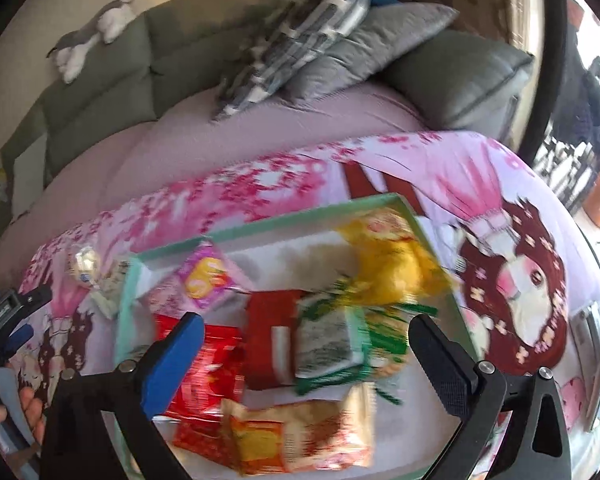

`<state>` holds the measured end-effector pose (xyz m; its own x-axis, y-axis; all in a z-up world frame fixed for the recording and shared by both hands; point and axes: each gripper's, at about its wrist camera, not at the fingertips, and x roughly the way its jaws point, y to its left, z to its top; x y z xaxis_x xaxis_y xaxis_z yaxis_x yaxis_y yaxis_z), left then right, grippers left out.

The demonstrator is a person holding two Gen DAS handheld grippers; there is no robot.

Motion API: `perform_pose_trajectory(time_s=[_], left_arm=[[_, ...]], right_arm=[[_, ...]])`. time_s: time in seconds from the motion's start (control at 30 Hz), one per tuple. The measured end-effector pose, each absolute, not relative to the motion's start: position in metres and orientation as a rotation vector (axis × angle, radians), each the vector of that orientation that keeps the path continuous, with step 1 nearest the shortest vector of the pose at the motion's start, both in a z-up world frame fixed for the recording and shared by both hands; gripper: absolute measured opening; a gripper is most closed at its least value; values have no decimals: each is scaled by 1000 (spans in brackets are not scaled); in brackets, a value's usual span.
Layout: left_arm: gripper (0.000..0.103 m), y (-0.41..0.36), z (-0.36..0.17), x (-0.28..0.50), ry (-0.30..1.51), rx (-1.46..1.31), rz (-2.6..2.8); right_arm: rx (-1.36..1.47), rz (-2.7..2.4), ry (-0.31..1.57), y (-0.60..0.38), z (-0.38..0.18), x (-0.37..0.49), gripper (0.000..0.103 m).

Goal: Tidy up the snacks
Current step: 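Withdraw both open tools toward the cream bun and beige pastry pack, then grasp the wrapped cream bun with left gripper while right gripper grasps beige pastry pack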

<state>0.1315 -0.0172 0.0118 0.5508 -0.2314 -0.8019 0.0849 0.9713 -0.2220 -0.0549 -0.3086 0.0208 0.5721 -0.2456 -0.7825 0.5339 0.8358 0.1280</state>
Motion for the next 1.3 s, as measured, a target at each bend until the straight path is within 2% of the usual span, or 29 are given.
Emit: perform_pose_trajectory(time_s=[0.23, 0.6, 0.67, 0.73, 0.87, 1.13, 1.3], left_arm=[[103, 14, 16, 147, 975, -118, -101], [103, 20, 19, 180, 1046, -118, -223], [103, 19, 22, 192, 1066, -139, -275], [103, 17, 23, 205, 1101, -151, -317], [103, 5, 25, 223, 1142, -86, -386], [102, -10, -3, 240, 1227, 22, -423], [102, -17, -17, 252, 1256, 12, -464]], right_arm=[[377, -300, 844, -256, 28, -21, 103], [407, -155, 968, -196, 36, 64, 103], [439, -134, 978, -192, 40, 80, 101], [481, -114, 1013, -190, 40, 96, 95], [525, -131, 1080, -185, 35, 122, 92], [692, -180, 1218, -192, -5, 150, 79], [785, -235, 1257, -203, -25, 160, 76]])
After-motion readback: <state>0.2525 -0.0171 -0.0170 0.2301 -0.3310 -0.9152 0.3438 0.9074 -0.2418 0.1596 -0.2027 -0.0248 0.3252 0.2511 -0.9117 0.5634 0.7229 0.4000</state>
